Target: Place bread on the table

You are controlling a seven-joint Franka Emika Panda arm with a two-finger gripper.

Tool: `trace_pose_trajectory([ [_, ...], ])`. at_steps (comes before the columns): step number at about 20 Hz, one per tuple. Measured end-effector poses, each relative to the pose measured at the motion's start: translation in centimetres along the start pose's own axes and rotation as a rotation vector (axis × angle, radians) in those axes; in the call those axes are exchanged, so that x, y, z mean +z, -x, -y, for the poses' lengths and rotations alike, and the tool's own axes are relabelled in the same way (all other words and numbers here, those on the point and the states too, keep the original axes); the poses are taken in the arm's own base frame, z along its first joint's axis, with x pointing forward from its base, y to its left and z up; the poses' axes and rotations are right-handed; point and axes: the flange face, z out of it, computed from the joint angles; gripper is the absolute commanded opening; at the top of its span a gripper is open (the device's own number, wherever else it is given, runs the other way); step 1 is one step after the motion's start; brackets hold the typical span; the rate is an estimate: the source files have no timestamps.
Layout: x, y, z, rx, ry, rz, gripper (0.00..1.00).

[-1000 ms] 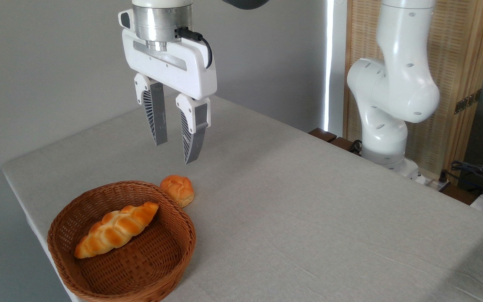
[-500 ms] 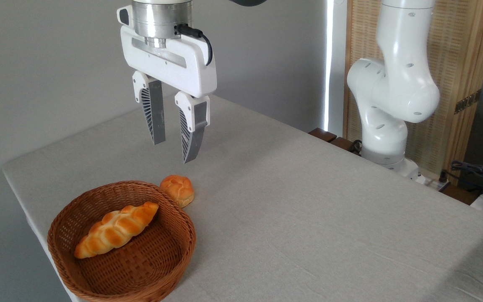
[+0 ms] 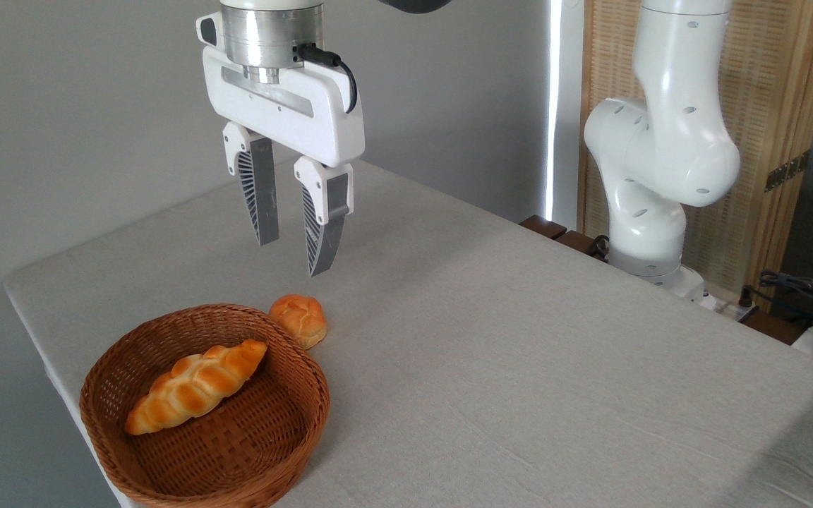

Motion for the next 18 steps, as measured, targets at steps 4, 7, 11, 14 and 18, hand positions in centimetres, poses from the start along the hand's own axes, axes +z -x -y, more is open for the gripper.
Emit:
trace_pose_trajectory([
  [4, 0.0, 0.0, 0.0, 0.0, 0.0, 0.0, 1.0],
  [7, 0.0, 0.0, 0.0, 0.001, 0.0, 0.0, 1.0],
  [11, 0.0, -0.8, 0.4, 0.002, -0.031, -0.045, 1.0],
  [14, 1.2, -2.2, 0.7, 0.009, -0.057, -0.081, 1.0],
  [18, 5.2, -4.8, 0.0, 0.021, -0.032, -0.095, 1.0],
])
